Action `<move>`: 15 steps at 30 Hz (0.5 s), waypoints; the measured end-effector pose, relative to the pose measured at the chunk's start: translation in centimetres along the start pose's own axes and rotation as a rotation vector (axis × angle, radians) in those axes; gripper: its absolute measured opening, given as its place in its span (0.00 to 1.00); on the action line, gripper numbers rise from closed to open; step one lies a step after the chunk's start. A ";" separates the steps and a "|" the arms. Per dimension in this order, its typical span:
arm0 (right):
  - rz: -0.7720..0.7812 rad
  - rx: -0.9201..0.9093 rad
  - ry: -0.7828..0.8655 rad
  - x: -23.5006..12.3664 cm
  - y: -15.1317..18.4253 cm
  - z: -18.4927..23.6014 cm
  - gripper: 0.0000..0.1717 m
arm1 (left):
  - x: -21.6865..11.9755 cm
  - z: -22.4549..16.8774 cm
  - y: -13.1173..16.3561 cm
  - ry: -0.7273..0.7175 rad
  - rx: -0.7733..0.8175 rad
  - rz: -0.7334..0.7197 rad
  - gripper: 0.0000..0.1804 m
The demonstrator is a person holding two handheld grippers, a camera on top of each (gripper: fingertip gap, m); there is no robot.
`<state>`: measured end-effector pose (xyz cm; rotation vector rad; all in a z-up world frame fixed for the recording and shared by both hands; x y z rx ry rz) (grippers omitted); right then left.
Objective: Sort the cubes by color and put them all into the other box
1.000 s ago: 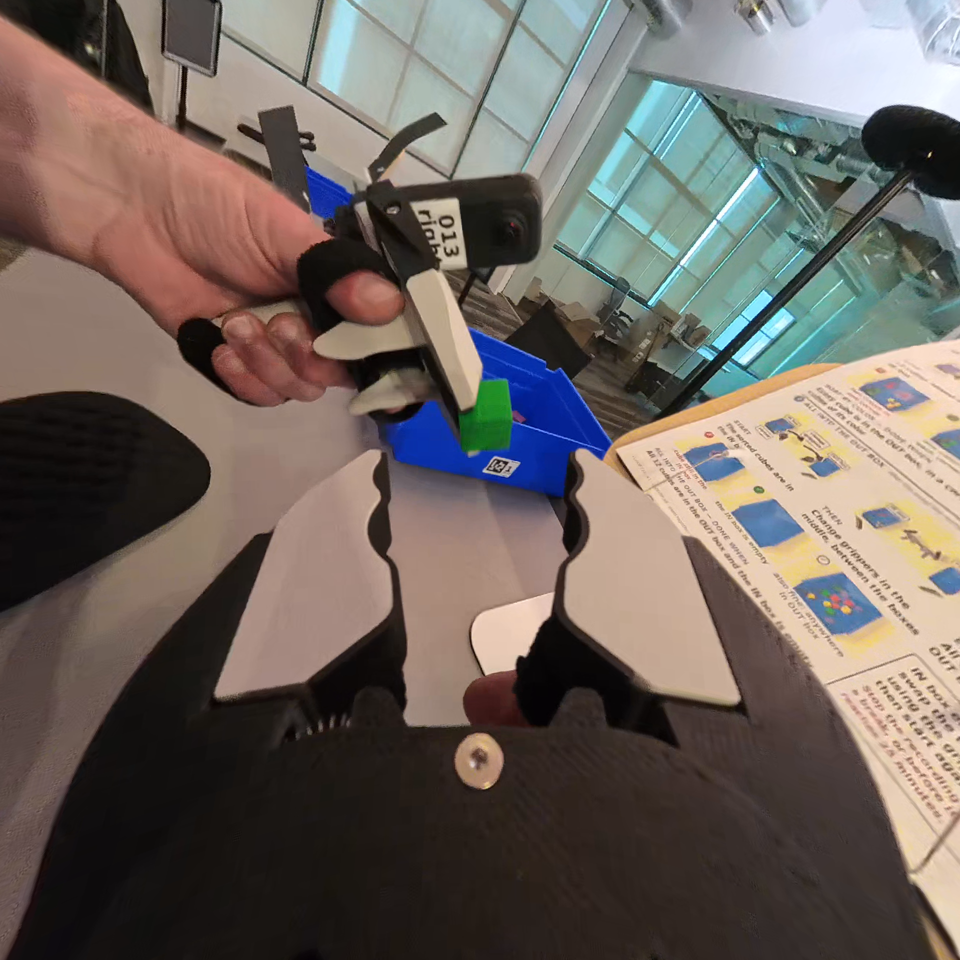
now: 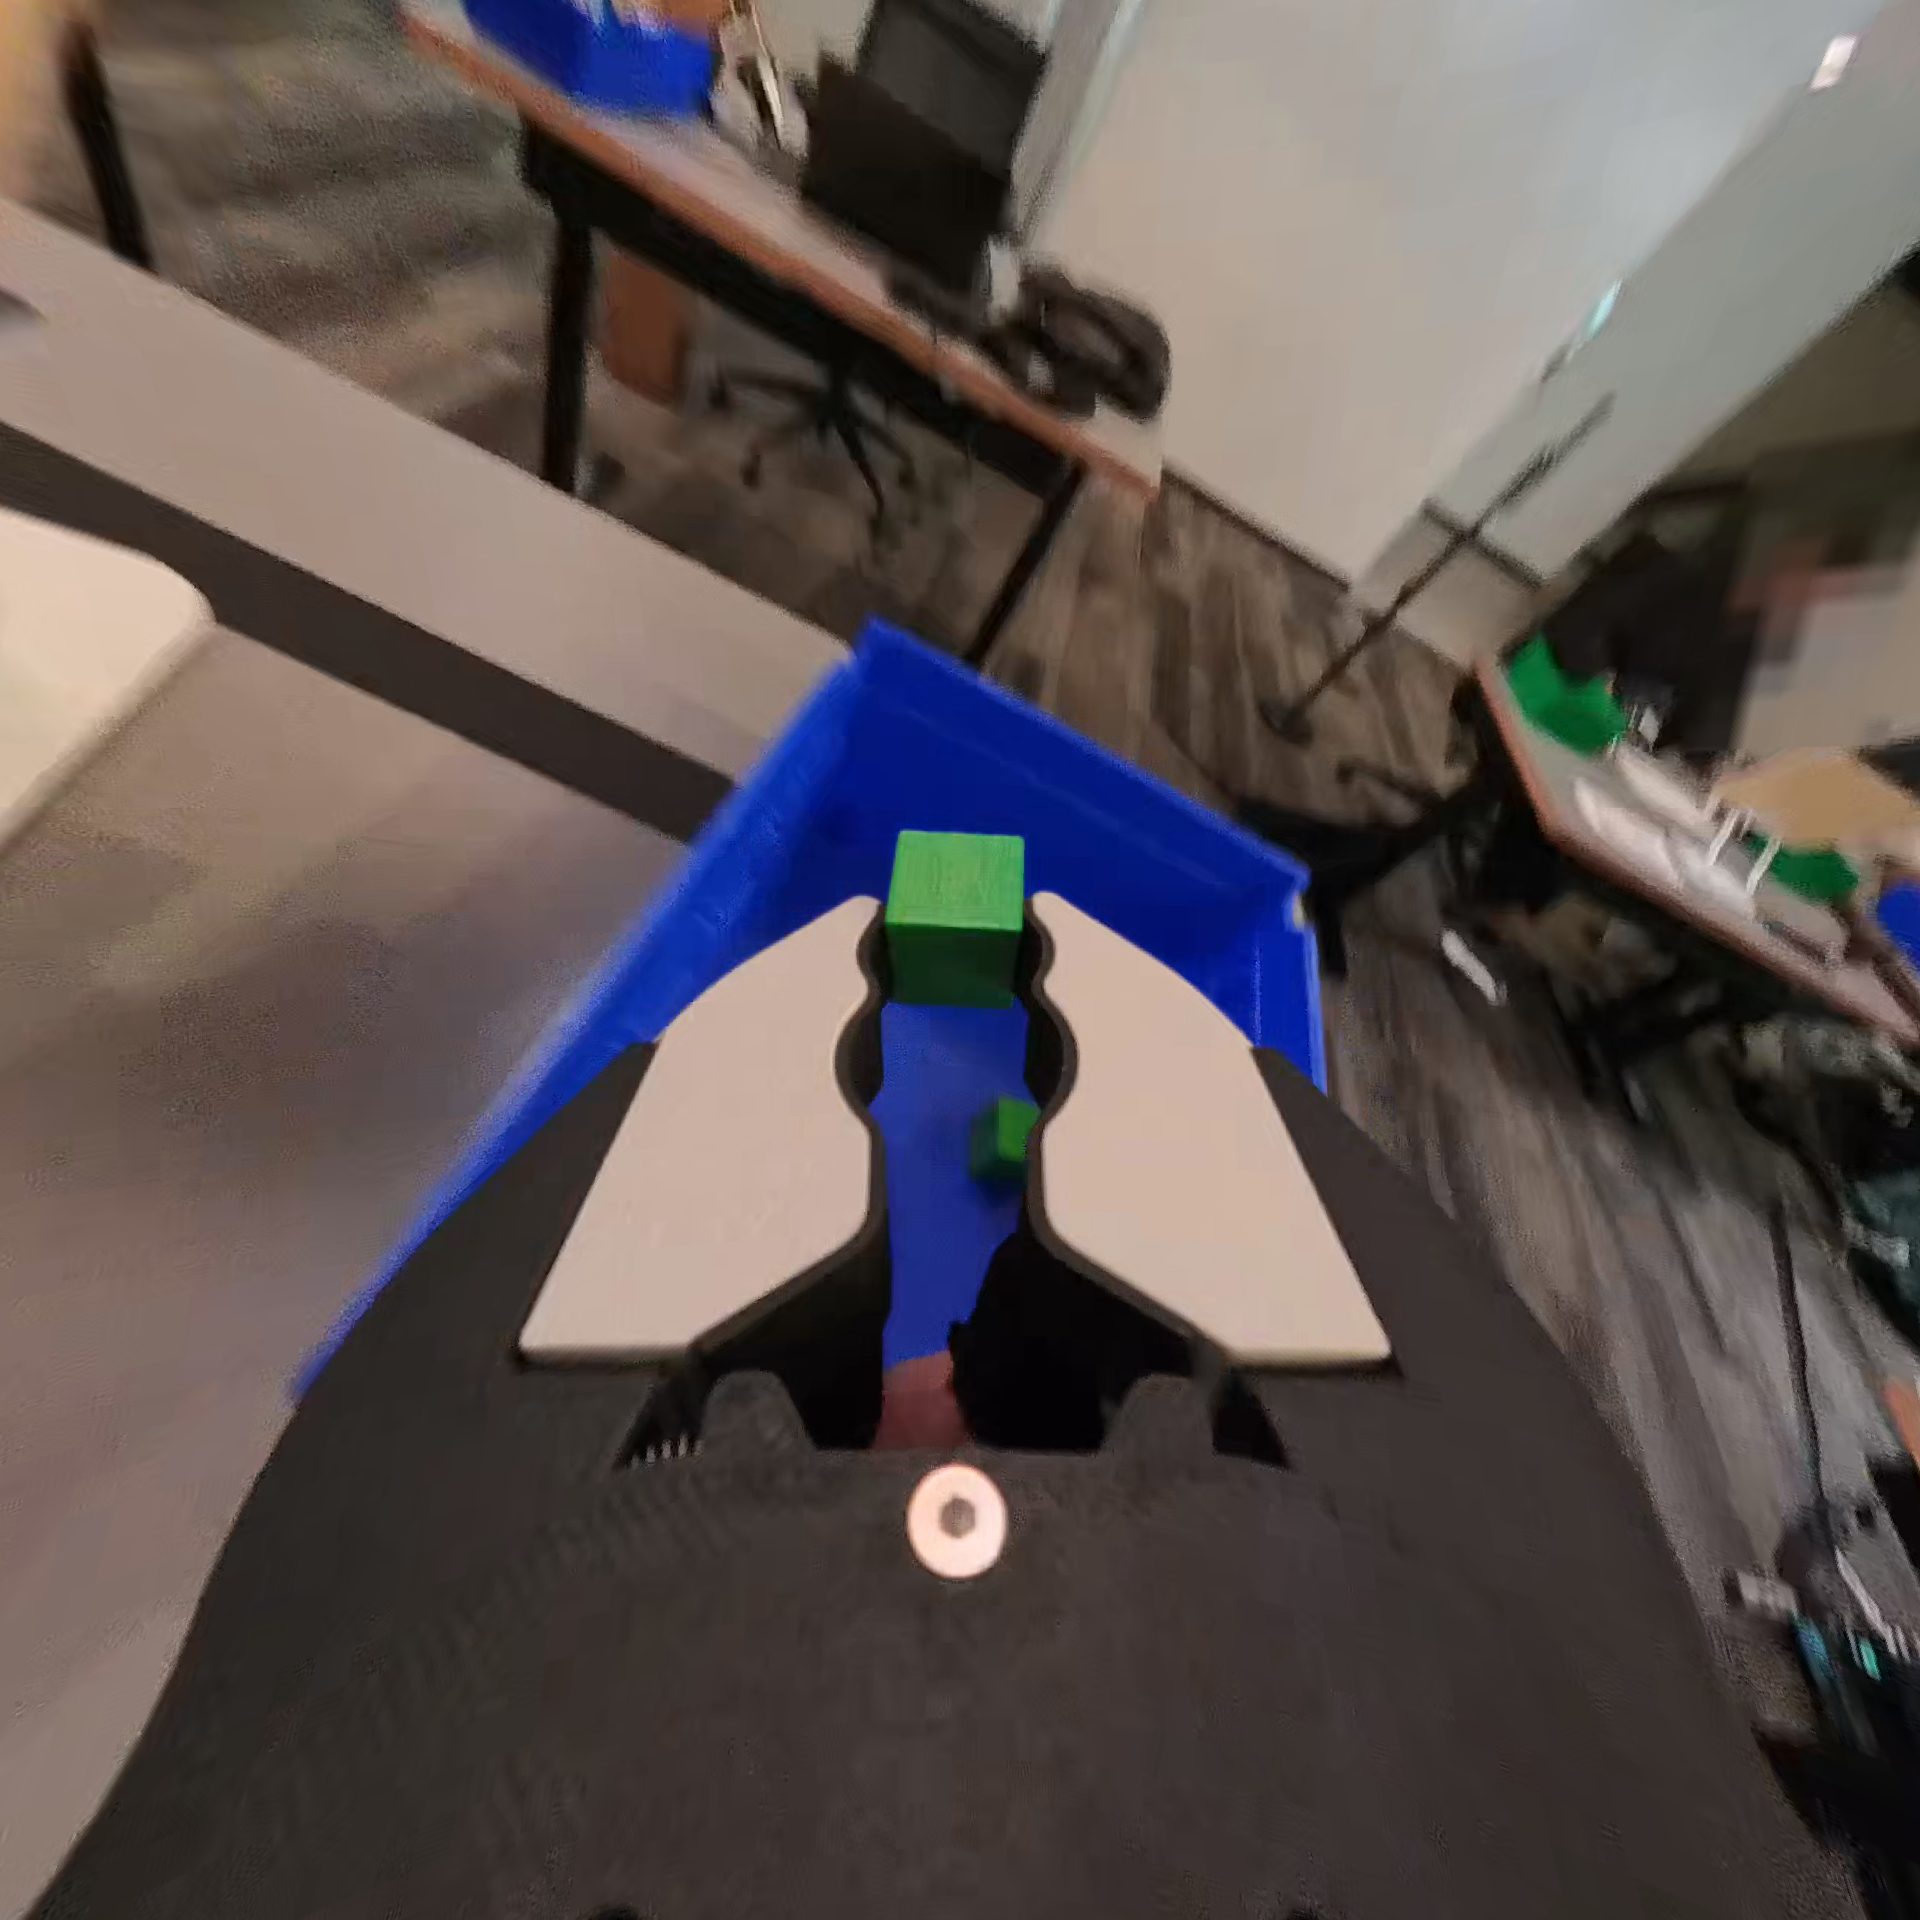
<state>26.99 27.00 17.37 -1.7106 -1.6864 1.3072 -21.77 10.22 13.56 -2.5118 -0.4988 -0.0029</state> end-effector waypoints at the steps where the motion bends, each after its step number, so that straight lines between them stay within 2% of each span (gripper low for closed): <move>1: 0.064 0.014 -0.006 1.0 1.2 -0.9 0.14 | -0.4 0.2 0.2 -0.026 0.007 -0.002 0.00; 3: 0.178 0.031 0.000 3.1 3.8 -2.1 0.14 | -1.3 0.8 0.4 -0.106 0.014 -0.008 0.00; 8: 0.505 -0.020 -0.150 7.0 8.6 -1.5 0.14 | -4.4 1.4 0.1 -0.290 0.073 -0.067 0.00; 10: 0.515 -0.053 -0.167 7.8 9.1 -0.9 0.14 | -5.9 1.4 -0.4 -0.357 0.104 -0.089 0.00; 13: 0.561 -0.046 -0.183 9.0 9.5 -0.3 0.32 | -8.3 1.4 -1.5 -0.448 0.160 -0.130 0.00; 15: 0.560 -0.081 -0.154 9.2 9.3 -0.2 0.33 | -10.2 1.4 -2.5 -0.527 0.192 -0.149 0.00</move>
Point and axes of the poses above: each gripper's, where its closed fingertips meet, x out along the fingers, y out of its underside, z = x × y across the jaws, the point moved 9 cm from there along -x, back along the fingers, and after that the axes turned 4 degrees about -x, right-handed, at the moved point
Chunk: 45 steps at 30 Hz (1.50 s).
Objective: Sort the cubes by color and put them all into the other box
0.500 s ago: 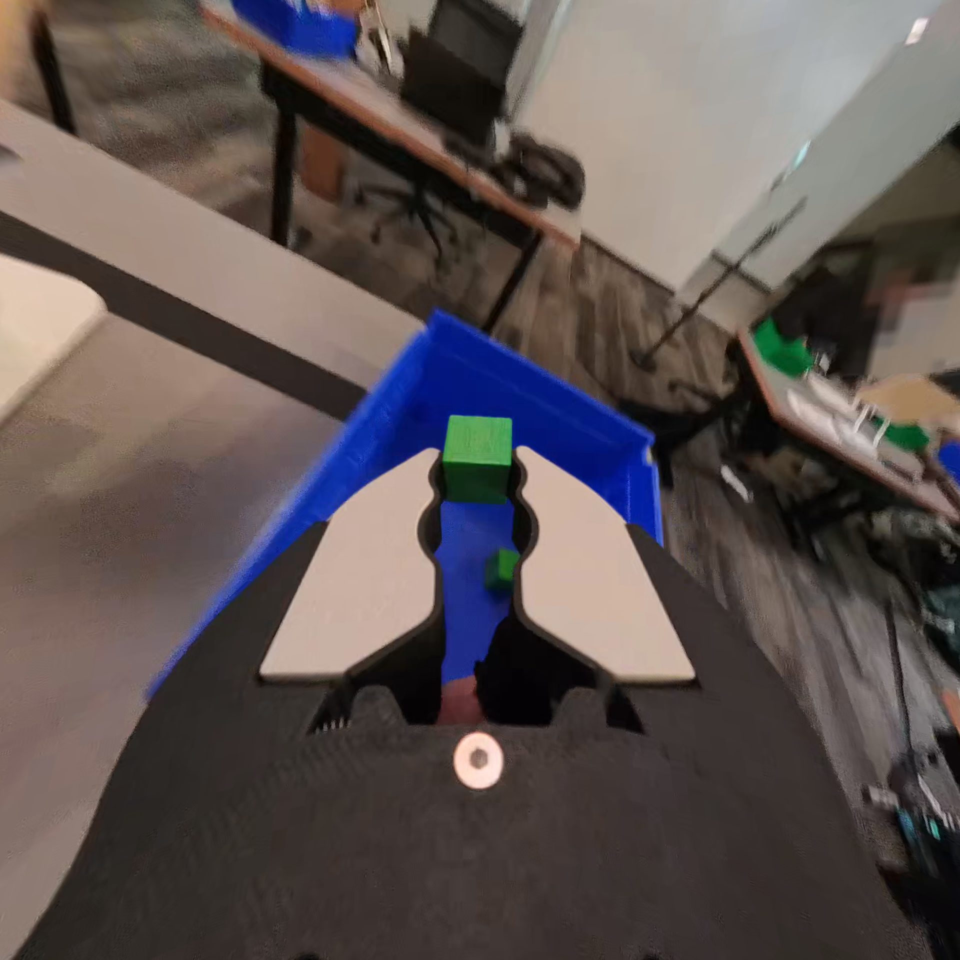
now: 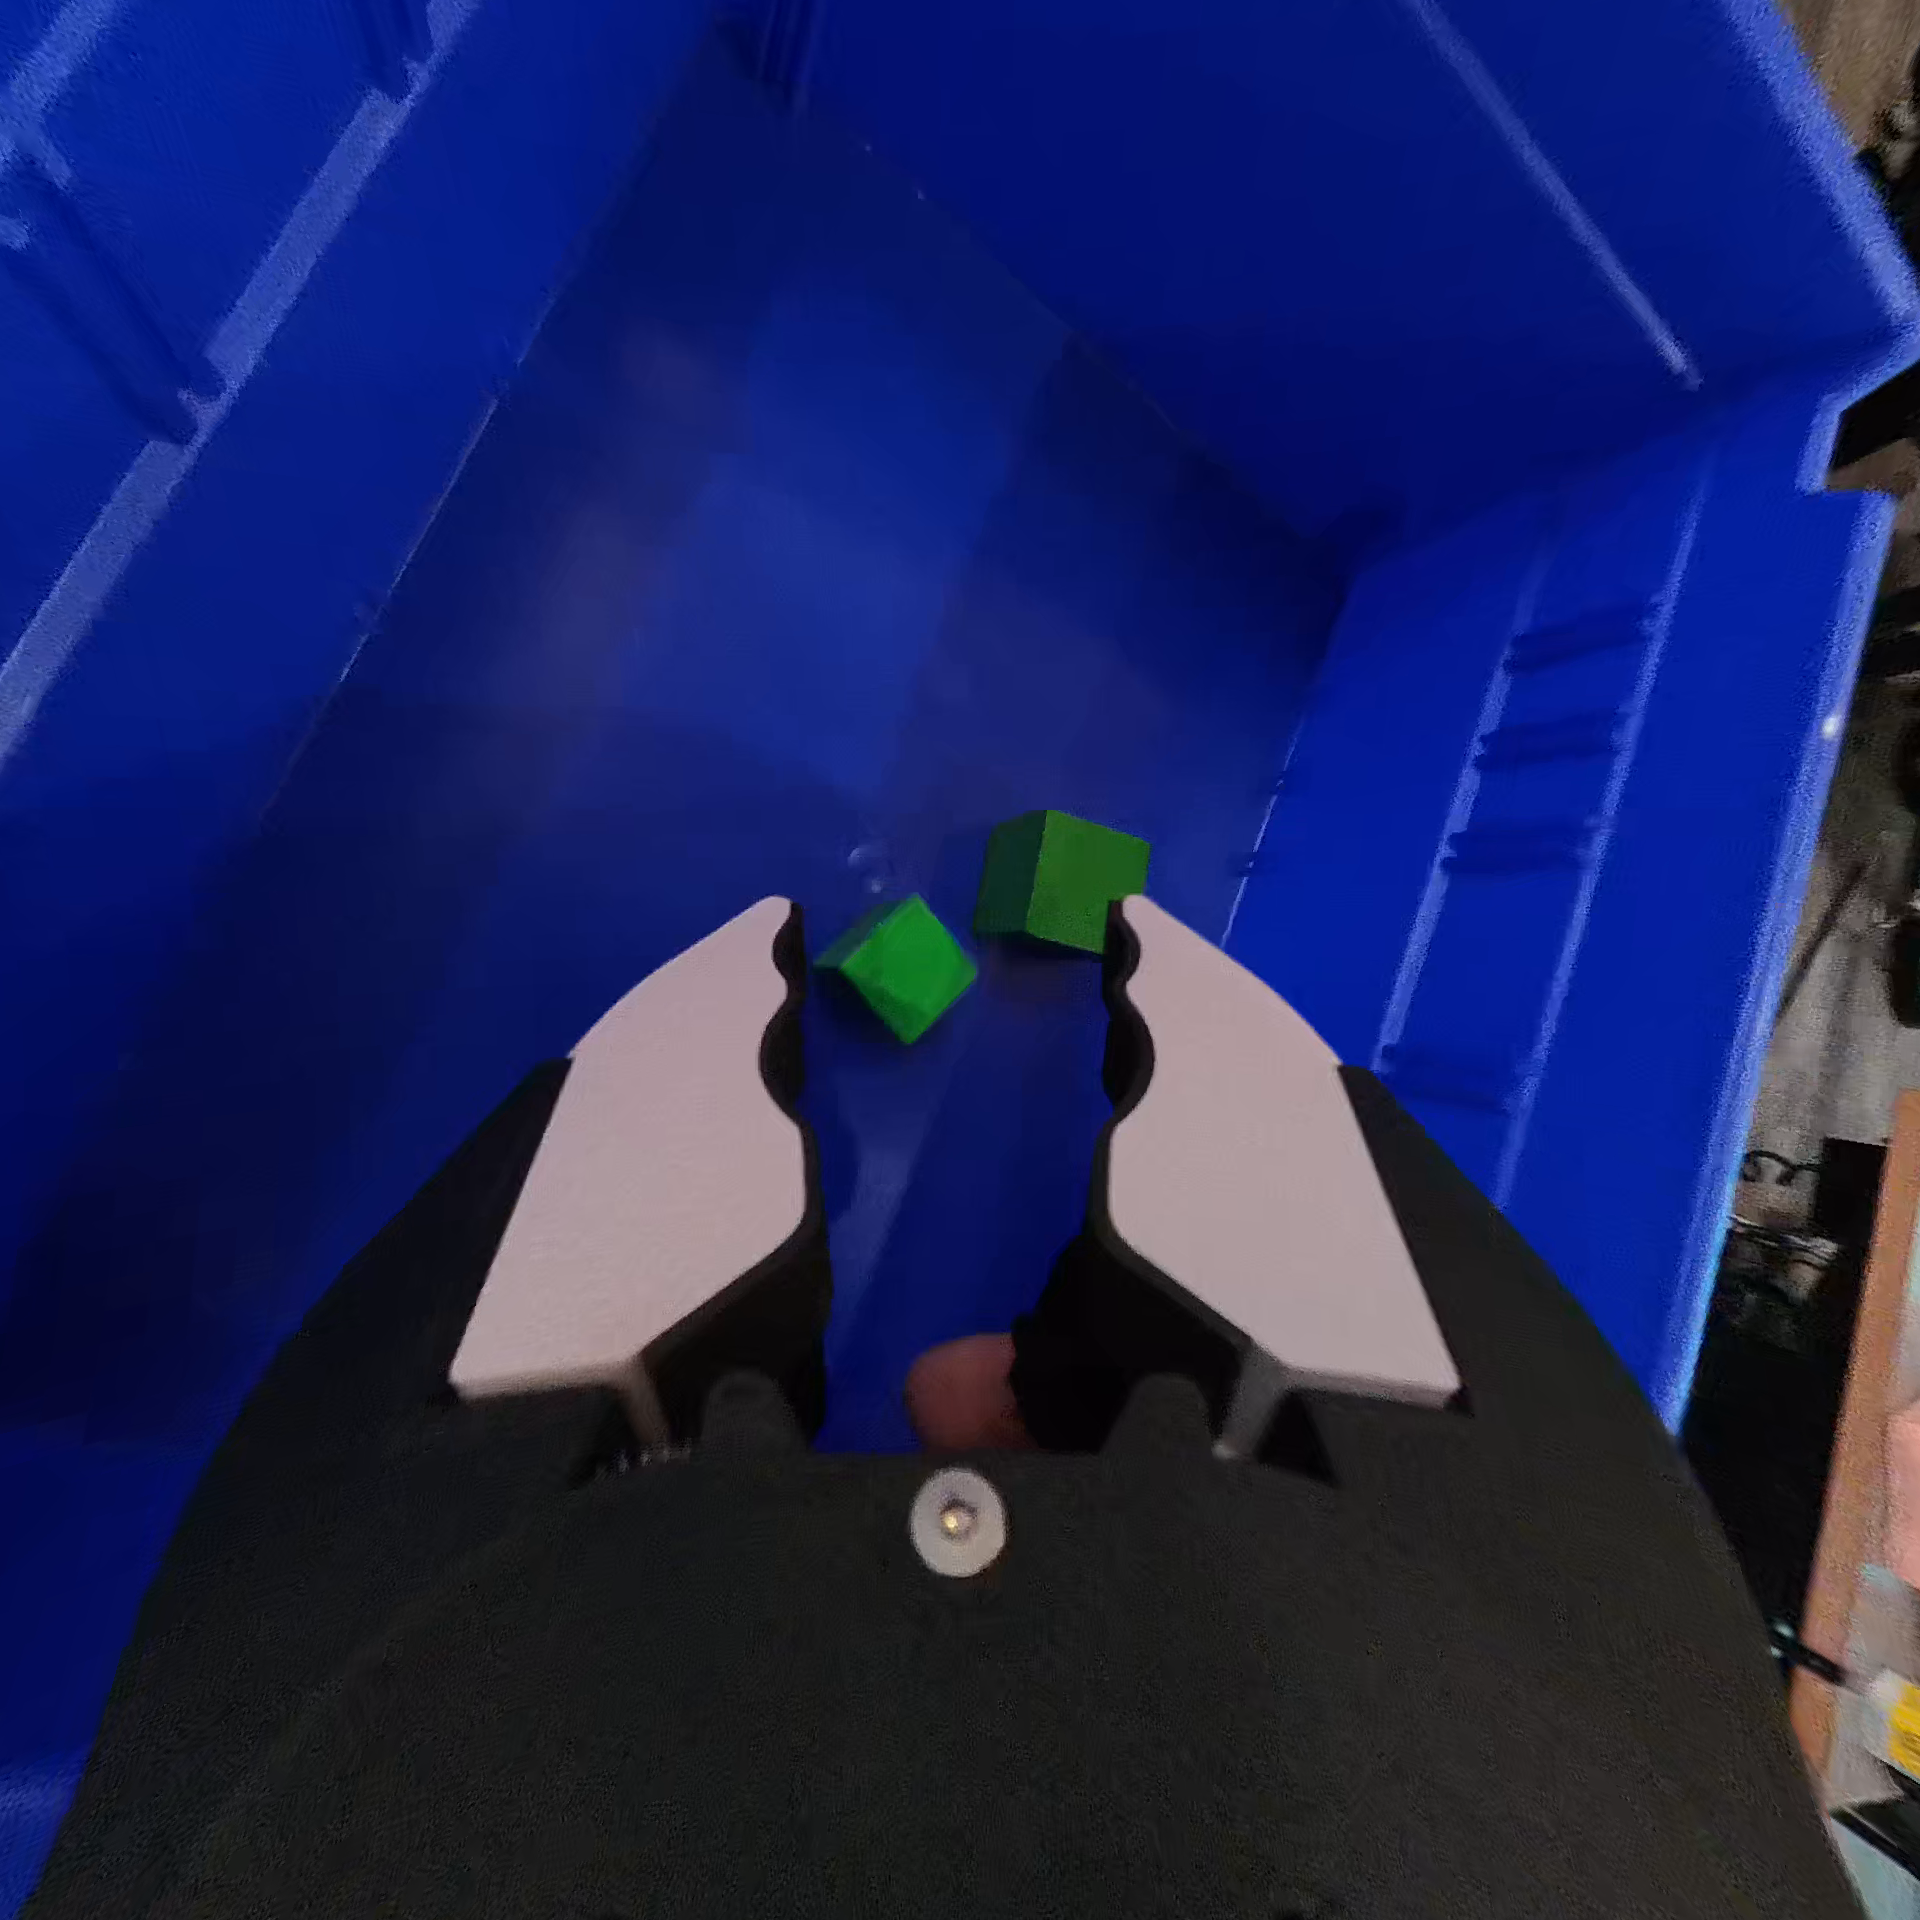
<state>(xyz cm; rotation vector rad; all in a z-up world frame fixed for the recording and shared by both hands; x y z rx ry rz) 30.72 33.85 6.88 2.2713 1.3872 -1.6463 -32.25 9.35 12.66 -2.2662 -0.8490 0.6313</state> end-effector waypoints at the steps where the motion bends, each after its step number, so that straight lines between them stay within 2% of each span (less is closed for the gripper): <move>1: -0.015 -0.001 0.027 -0.3 -0.3 -0.1 0.33 | -0.7 0.5 -0.7 -0.042 0.027 -0.008 0.00; 5: -0.075 0.019 0.092 -2.4 -1.1 0.0 0.30 | -3.3 2.6 -4.2 -0.240 0.178 -0.030 0.04; 9: -0.126 0.004 0.157 -5.1 -1.2 0.9 0.28 | -4.4 6.0 -7.5 -0.421 0.278 0.058 0.17; 12: -0.182 0.016 0.197 -7.1 -1.0 1.8 0.27 | -3.8 7.9 -9.1 -0.480 0.388 0.180 0.21; 16: -0.237 0.067 0.234 -9.6 -0.8 2.7 0.26 | -1.7 10.1 -10.4 -0.424 0.485 0.358 0.24; 18: -0.247 0.053 0.260 -10.8 -1.0 3.2 0.25 | -0.4 11.6 -10.5 -0.418 0.515 0.459 0.25; 21: -0.260 0.027 0.263 -12.2 -1.4 4.1 0.23 | 1.2 14.2 -10.0 -0.407 0.453 0.587 0.25; 25: -0.260 0.005 0.268 -13.2 -2.0 5.4 0.23 | 2.7 15.6 -8.9 -0.381 0.401 0.651 0.25; 29: -0.282 -0.003 0.257 -13.7 -2.8 7.1 0.22 | 3.7 16.4 -8.4 -0.489 0.373 0.742 0.25; 33: -0.301 -0.009 0.248 -13.9 -3.5 8.3 0.22 | 4.6 16.6 -8.0 -0.537 0.371 0.822 0.25; 36: -0.310 -0.017 0.241 -13.9 -3.8 9.0 0.22 | 5.1 16.8 -8.2 -0.544 0.349 0.848 0.23; 39: -0.314 -0.028 0.240 -13.8 -3.9 9.5 0.22 | 5.5 16.9 -8.5 -0.556 0.369 0.882 0.12; 45: -0.352 -0.048 0.231 -14.6 -4.7 10.3 0.22 | 5.3 17.1 -8.8 -0.569 0.405 0.810 0.12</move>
Point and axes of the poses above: each gripper's, where its closed fingertips meet, x out along the fingers, y out of its underside, z = x × y across the jaws, the point moved 9 cm from there along -x, back along the fingers, and after that the axes turned 4 degrees about -x, right-handed, at the moved point
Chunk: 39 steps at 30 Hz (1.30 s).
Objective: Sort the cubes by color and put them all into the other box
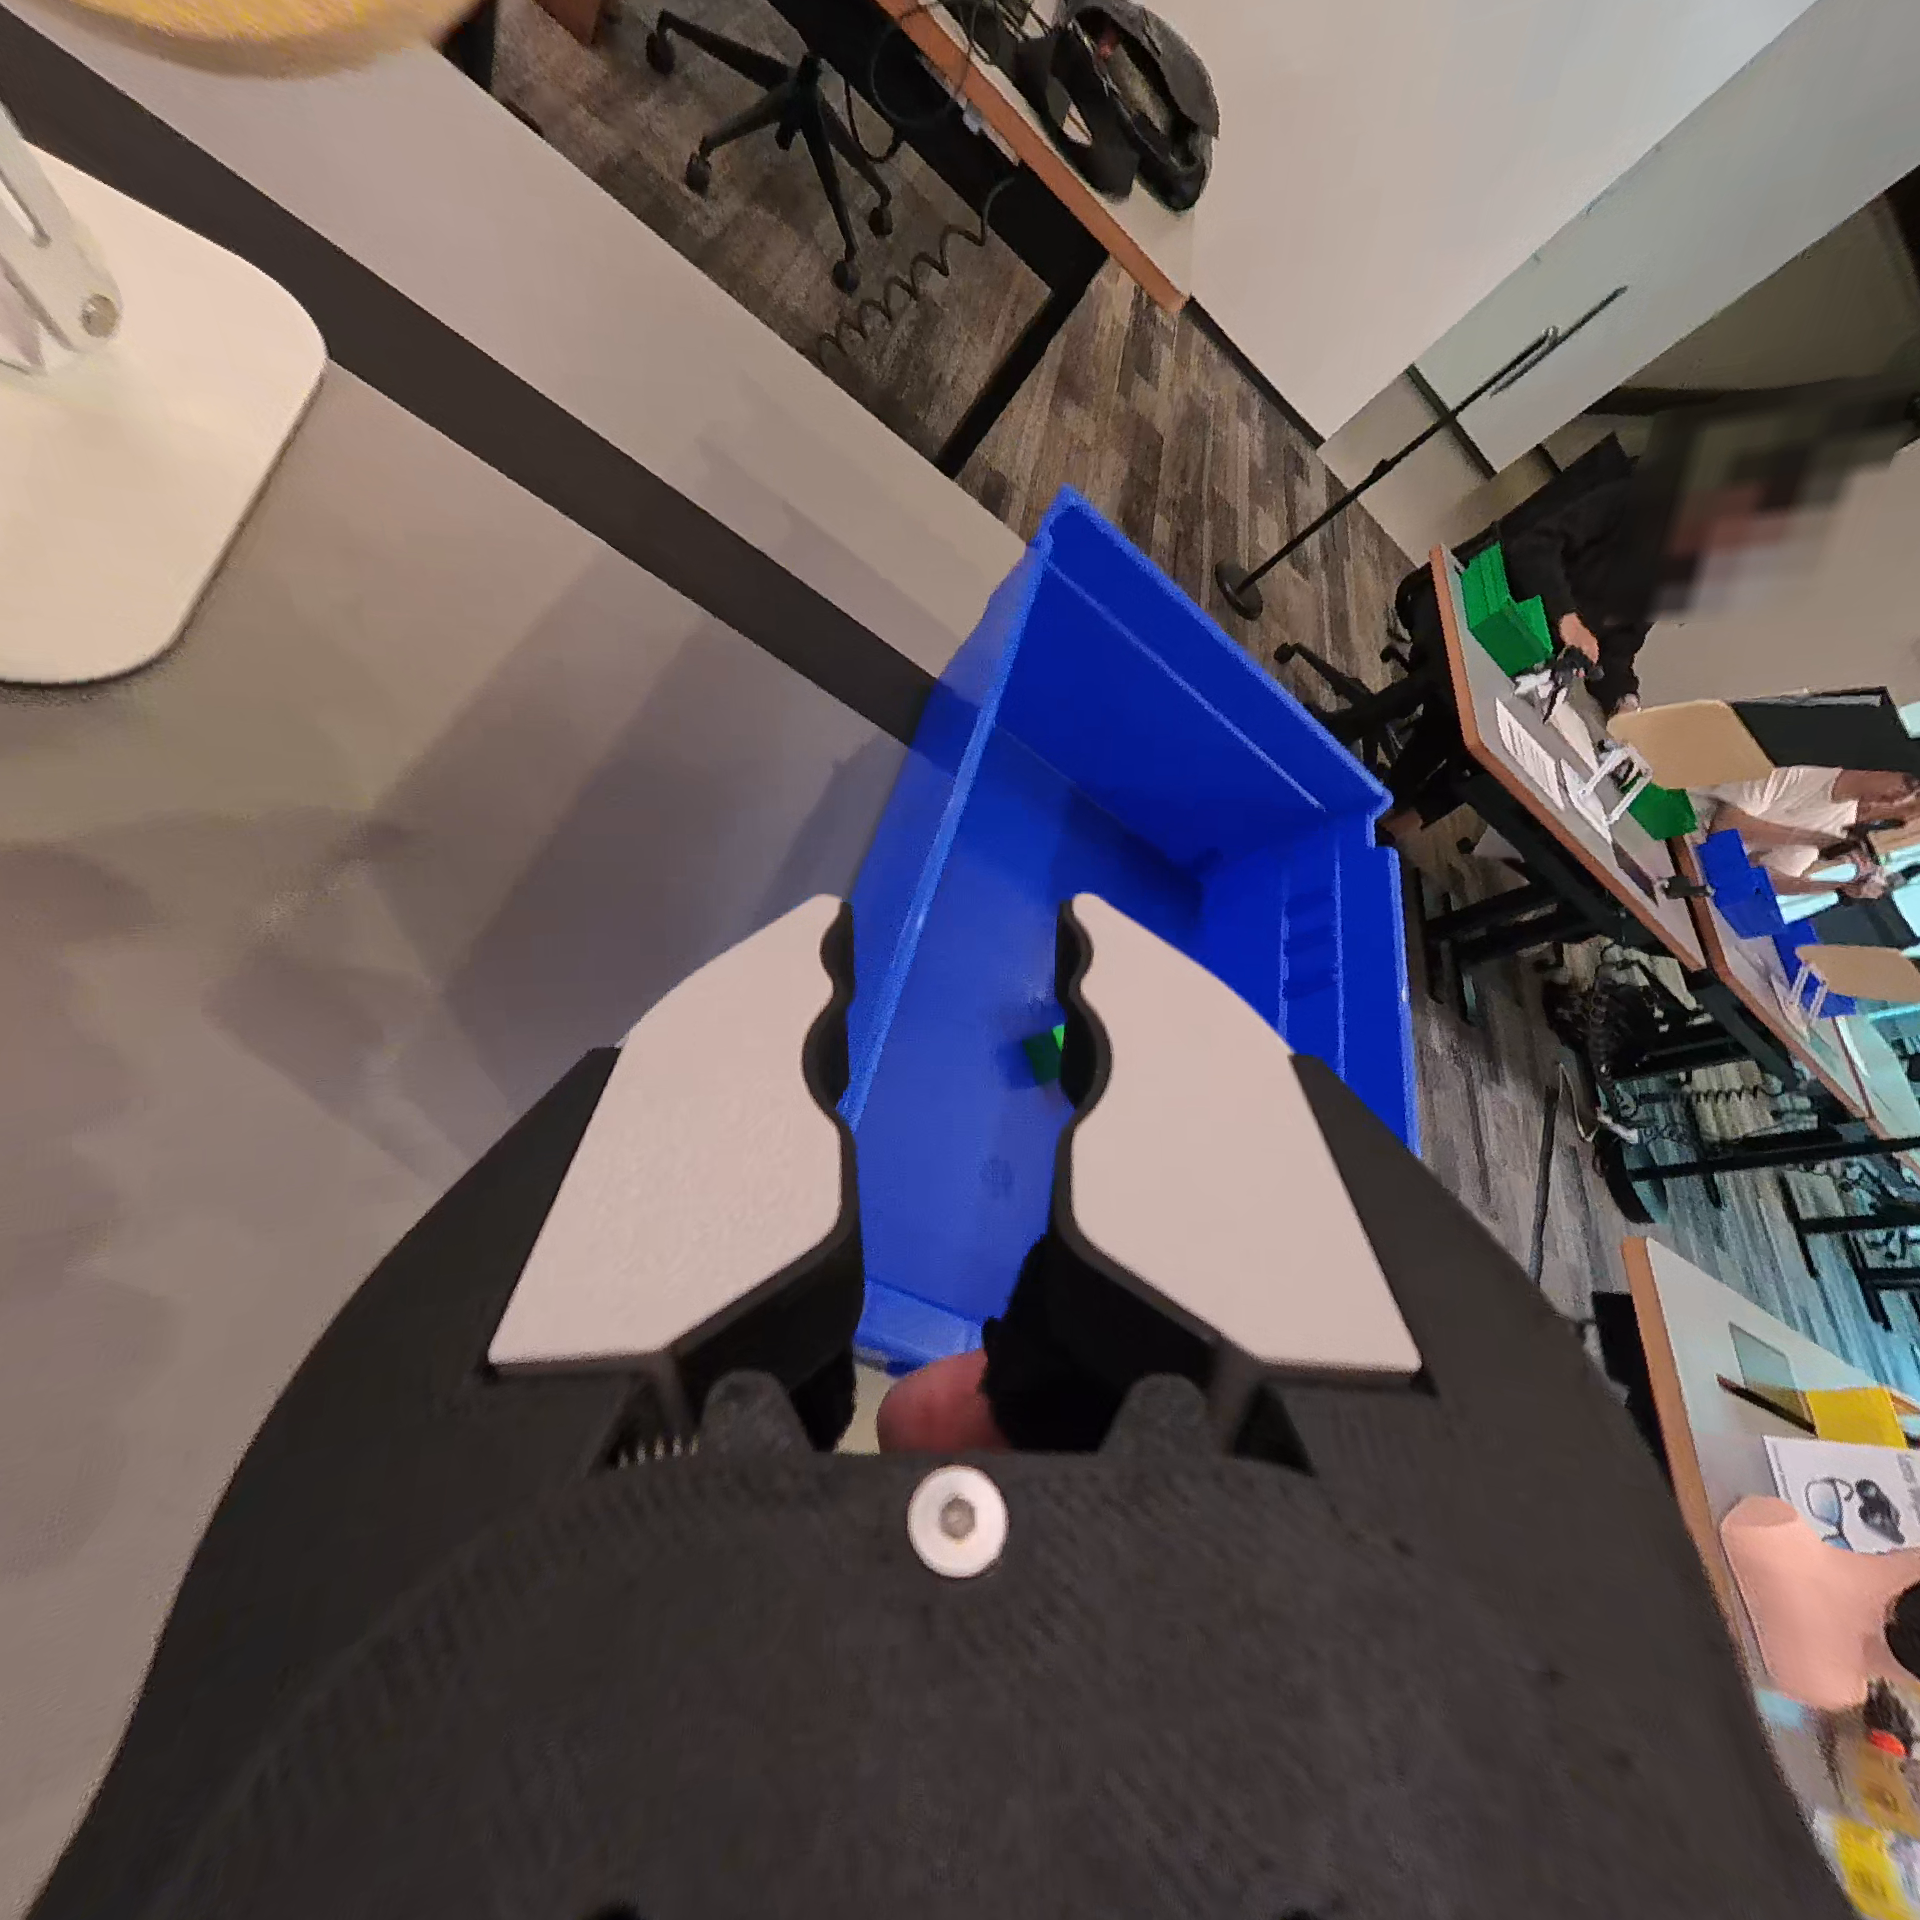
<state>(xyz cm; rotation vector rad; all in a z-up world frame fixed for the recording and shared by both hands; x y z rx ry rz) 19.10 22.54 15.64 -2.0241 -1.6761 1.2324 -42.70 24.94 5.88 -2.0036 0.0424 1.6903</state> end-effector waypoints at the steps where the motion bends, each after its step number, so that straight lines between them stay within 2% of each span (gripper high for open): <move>1: -0.023 -0.007 -0.003 -0.3 -0.5 0.1 0.22 | -0.5 0.1 0.1 -0.001 -0.007 -0.018 0.12; 4: -0.138 -0.038 -0.045 -1.9 -2.8 0.7 0.24 | -3.5 0.3 0.4 -0.013 -0.058 -0.113 0.12; 6: -0.270 -0.072 -0.086 -3.7 -5.1 1.6 0.24 | -6.5 -0.3 0.8 0.015 -0.094 -0.206 0.12; 10: -0.563 -0.104 -0.277 -7.5 -10.2 5.8 0.27 | -12.6 -3.6 1.8 -0.003 -0.044 -0.348 0.12; 13: -0.724 -0.198 -0.377 -9.6 -13.2 10.0 0.30 | -15.4 -8.5 1.9 0.111 0.007 -0.458 0.12; 15: -0.815 -0.188 -0.482 -10.5 -14.9 12.8 0.32 | -16.2 -12.2 1.9 0.265 0.017 -0.541 0.12; 17: -0.892 -0.176 -0.572 -11.2 -16.3 15.4 0.35 | -16.1 -15.8 1.7 0.504 0.001 -0.623 0.12; 21: -1.026 -0.304 -0.640 -12.3 -17.7 19.3 0.36 | -14.7 -21.1 1.6 0.897 -0.067 -0.678 0.12; 25: -1.062 -0.340 -0.641 -12.9 -17.7 20.7 0.34 | -13.0 -24.3 1.7 1.113 -0.109 -0.657 0.12; 27: -1.067 -0.356 -0.598 -13.1 -17.4 20.8 0.31 | -12.5 -25.5 1.7 1.169 -0.106 -0.635 0.12; 30: -1.093 -0.360 -0.550 -13.6 -16.6 20.5 0.19 | -11.8 -26.8 1.5 1.209 -0.086 -0.586 0.12; 35: -1.045 -0.322 -0.539 -14.0 -15.2 20.0 0.14 | -11.0 -27.8 0.9 1.267 -0.069 -0.545 0.12; 39: -1.015 -0.240 -0.547 -14.1 -13.9 18.2 0.13 | -11.0 -28.4 0.2 1.280 -0.072 -0.596 0.11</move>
Point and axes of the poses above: each gripper's, where its closed fingertips meet, x out along the fingers, y out of its underside, z = x × y across the jaws, the point moved 9 cm from there along -x, back along the fingers, and after that the axes turned 4 degrees about -x, right-handed, at the moved point
